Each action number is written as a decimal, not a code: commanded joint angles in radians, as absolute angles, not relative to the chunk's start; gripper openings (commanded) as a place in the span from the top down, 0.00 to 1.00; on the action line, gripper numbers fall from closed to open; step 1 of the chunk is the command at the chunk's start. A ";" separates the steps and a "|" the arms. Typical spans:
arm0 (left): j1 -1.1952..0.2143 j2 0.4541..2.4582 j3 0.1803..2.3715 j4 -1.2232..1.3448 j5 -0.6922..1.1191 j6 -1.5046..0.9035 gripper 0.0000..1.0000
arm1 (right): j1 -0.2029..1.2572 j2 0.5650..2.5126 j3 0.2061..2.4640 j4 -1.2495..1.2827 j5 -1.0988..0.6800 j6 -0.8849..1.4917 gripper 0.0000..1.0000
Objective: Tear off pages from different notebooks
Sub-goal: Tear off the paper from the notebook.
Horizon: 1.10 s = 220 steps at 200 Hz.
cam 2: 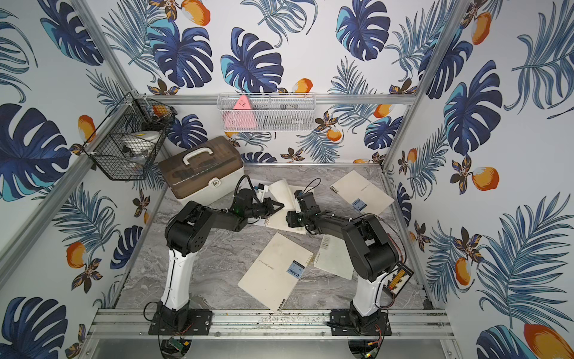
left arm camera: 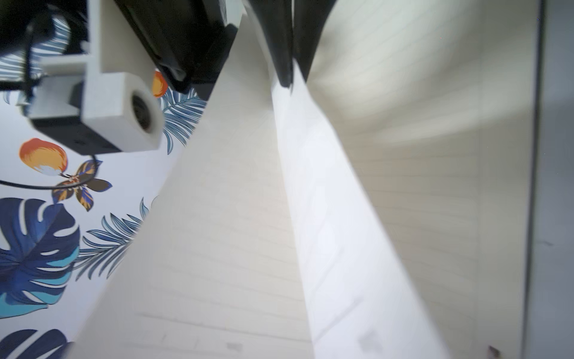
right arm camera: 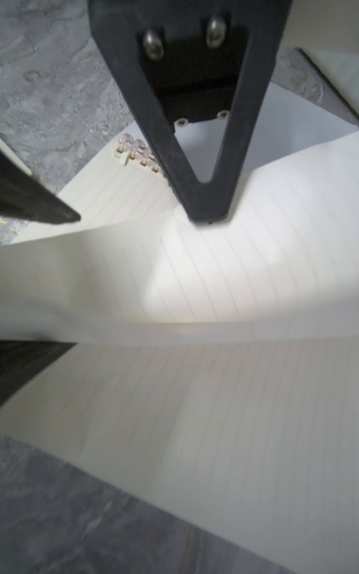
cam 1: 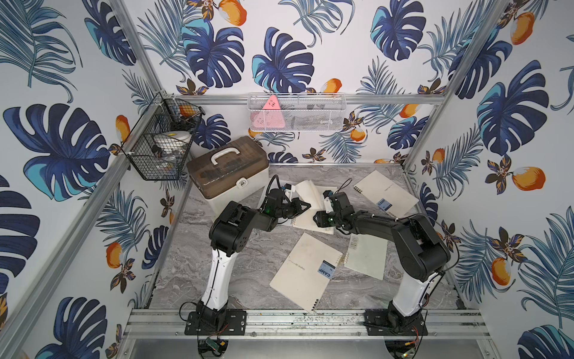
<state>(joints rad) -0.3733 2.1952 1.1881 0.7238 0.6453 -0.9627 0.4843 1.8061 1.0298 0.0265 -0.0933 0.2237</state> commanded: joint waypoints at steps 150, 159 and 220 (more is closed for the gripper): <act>-0.354 2.093 1.400 0.228 0.589 -0.809 0.61 | 0.477 2.003 1.394 -0.251 -0.056 0.186 0.25; -0.347 2.090 1.409 0.202 0.592 -0.800 0.47 | 0.468 2.019 1.404 -0.262 -0.050 0.196 0.28; -0.224 1.932 1.273 0.083 0.556 -0.721 0.14 | 0.362 2.050 1.397 -0.223 -0.186 0.318 0.45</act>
